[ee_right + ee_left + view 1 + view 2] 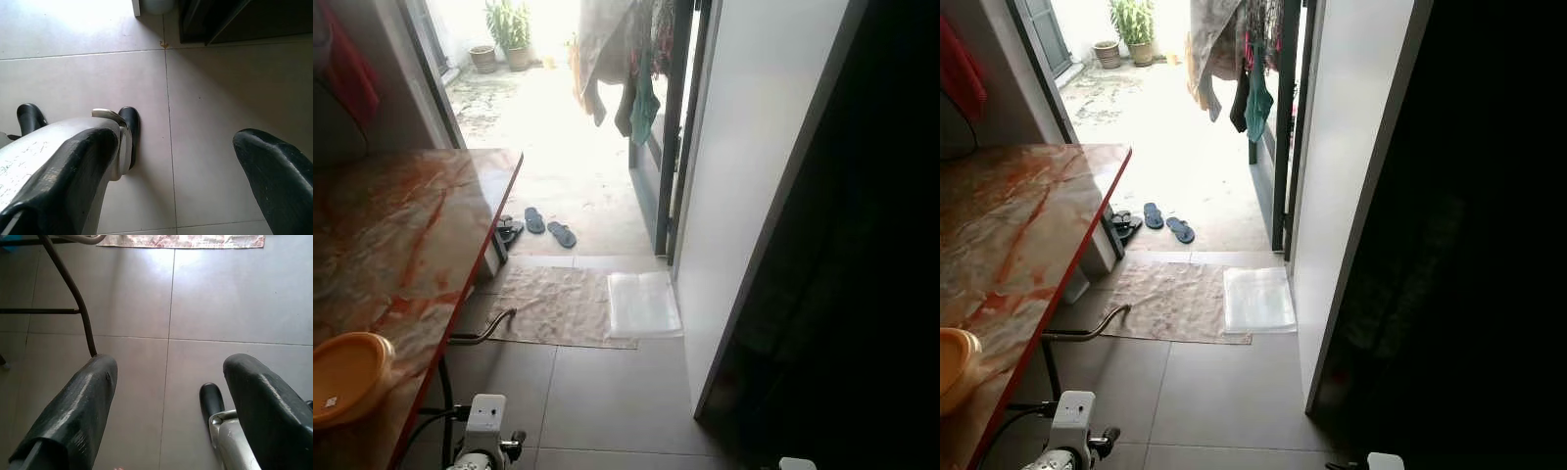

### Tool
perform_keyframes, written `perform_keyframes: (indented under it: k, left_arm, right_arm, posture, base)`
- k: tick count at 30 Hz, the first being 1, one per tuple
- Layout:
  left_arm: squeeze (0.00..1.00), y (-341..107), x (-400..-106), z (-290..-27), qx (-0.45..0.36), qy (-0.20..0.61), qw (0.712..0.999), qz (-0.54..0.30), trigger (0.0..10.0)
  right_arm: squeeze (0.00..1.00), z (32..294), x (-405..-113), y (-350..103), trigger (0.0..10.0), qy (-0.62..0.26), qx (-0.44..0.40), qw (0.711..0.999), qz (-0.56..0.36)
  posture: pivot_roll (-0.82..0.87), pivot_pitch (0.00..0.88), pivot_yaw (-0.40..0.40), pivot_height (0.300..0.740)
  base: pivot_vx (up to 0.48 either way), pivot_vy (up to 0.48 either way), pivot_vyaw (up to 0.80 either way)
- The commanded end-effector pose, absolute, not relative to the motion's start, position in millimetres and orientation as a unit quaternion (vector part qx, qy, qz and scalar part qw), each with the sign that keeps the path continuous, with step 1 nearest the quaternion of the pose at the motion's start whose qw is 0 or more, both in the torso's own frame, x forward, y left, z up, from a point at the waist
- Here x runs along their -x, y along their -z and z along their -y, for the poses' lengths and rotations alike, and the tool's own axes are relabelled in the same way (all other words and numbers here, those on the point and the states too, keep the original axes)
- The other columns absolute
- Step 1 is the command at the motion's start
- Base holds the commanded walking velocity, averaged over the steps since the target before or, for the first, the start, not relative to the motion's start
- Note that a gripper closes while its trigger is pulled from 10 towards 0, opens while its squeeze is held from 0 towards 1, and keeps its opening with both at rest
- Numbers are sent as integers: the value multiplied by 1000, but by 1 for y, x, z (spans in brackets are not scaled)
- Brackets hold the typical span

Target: Restocking fridge

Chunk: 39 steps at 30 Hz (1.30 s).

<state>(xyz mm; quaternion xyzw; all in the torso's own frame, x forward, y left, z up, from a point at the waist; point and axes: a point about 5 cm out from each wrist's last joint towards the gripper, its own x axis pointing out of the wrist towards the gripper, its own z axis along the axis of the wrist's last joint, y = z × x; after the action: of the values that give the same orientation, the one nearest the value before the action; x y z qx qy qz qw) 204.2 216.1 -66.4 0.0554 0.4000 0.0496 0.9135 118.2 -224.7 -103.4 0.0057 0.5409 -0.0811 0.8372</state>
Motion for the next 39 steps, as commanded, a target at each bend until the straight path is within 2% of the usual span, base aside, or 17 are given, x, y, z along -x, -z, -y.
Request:
perform_keyframes:
  k: [1, 6, 18, 29, 39]
  left_arm:
    - [0, 67, -203, -218, -53, -53, 911, -404, 10000]
    - [0, 72, -195, -217, -73, -45, 900, -426, 10000]
    - [0, 73, -193, -216, -70, -51, 901, -426, 10000]
    - [0, 63, -209, -218, -55, -66, 919, -385, 10000]
    - [0, 62, -209, -219, -50, -67, 921, -380, 10000]
  right_arm:
    - [0, 220, -123, 103, 10000, 72, -6, 840, -537]
    - [0, 220, -123, 103, 10000, 71, -7, 841, -536]
    - [0, 222, -123, 103, 10000, 67, 2, 841, -538]
    - [0, 223, -123, 102, 10000, 61, 3, 841, -537]
    - [0, 223, -123, 102, 10000, 60, 4, 841, -538]
  posture:
    - [-146, 15, 19, 740]
    - [-153, 22, 19, 740]
    - [-151, 34, 12, 740]
    - [-143, 36, 6, 740]
    - [-147, 35, 10, 740]
  base:
    - [0, 0, 0]
    - [0, 0, 0]
    - [0, -427, 86]
    - [0, -72, 84]
    - [0, 0, 765]
